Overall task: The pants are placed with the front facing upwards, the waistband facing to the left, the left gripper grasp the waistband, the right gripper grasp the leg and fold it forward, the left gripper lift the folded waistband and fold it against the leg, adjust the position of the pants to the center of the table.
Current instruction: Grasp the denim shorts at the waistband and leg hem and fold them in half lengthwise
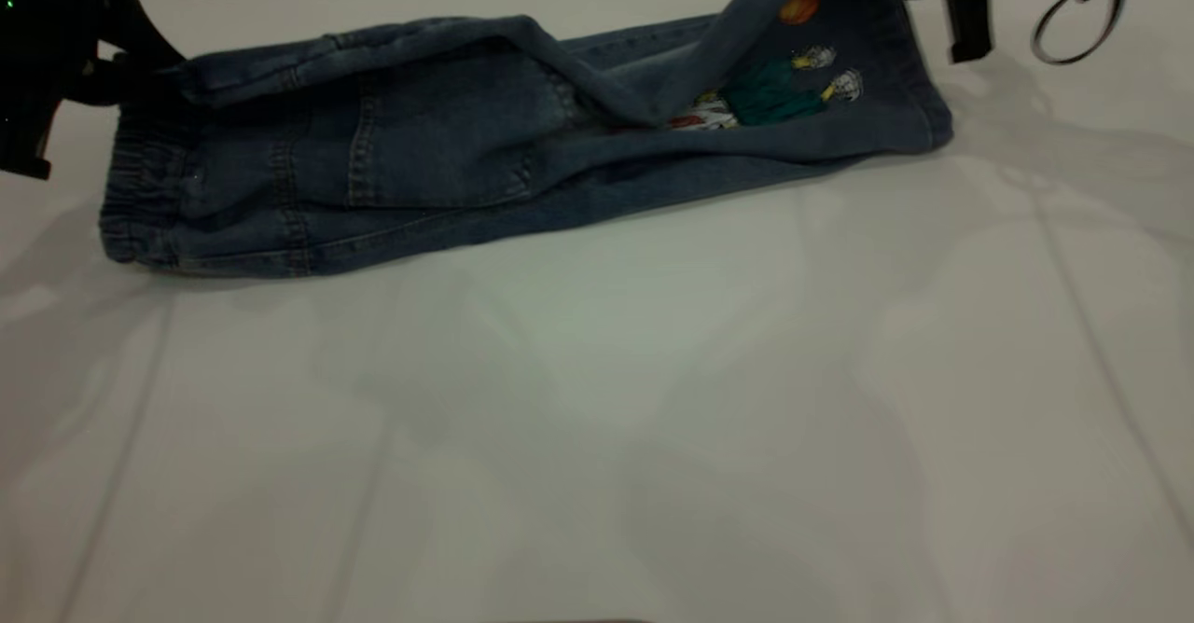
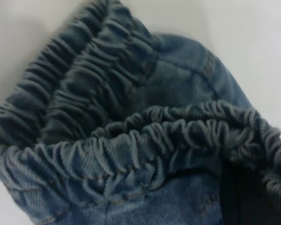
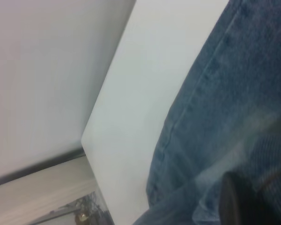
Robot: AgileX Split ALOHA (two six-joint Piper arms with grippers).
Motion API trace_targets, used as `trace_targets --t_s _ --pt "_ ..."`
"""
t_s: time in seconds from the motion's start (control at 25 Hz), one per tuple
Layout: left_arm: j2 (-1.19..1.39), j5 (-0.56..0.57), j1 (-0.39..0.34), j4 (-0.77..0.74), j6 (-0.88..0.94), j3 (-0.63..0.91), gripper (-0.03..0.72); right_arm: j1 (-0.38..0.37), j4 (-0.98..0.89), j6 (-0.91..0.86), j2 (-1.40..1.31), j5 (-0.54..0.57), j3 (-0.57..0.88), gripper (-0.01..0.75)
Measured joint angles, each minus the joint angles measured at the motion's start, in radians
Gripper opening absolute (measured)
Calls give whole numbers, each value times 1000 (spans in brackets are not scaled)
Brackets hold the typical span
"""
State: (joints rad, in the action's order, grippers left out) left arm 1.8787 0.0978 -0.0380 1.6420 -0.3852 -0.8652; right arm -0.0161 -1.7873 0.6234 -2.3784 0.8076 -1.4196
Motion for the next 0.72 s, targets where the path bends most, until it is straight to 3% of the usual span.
trace_targets --t_s 0.32,0.72 --pt "0 -116 0 7 -1 0 98 18 -5 -51 -90 -46 -113 27" --pt "100 -98 0 7 -13 -8 114 17 -5 -81 -92 -104 -113 32"
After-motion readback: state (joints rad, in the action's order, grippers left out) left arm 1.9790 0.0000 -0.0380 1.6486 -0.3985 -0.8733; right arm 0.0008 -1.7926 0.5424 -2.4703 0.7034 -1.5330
